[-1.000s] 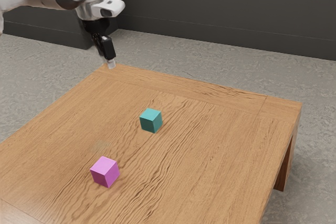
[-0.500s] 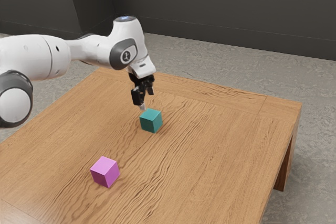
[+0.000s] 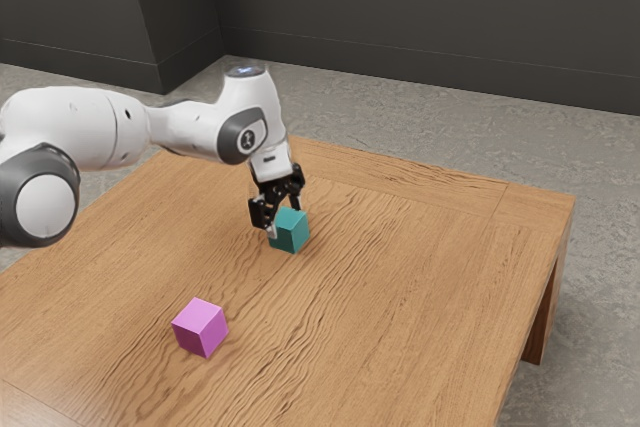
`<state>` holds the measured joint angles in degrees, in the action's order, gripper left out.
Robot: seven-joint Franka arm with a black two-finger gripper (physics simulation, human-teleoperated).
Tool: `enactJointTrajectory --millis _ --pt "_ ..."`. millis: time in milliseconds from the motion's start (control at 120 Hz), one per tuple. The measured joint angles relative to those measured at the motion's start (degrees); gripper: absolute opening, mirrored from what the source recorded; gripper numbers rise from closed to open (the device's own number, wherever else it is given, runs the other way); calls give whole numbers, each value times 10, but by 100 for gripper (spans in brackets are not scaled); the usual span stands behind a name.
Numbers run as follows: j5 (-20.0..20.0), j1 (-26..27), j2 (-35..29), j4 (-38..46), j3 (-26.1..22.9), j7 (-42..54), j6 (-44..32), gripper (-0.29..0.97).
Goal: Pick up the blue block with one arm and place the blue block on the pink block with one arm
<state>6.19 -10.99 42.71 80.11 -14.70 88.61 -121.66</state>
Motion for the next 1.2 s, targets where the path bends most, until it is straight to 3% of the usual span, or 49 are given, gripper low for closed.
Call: enactJointTrajectory --millis 192,408,517,650,800,917,1100,1200 --pt "-14 -1 11 1 0 26 -3 67" --pt "-19 -2 15 -2 1 43 -11 37" --pt "-21 -6 -10 12 1 49 -18 30" --pt "-47 -13 -137 136 3 55 -25 25" --pt "-86 -16 -373 355 3 60 -31 23" --pt "-115 -12 -512 477 3 64 -29 22" --pt "-133 -15 -574 560 3 69 -32 22" --pt "-142 -14 -584 618 3 68 -88 22"
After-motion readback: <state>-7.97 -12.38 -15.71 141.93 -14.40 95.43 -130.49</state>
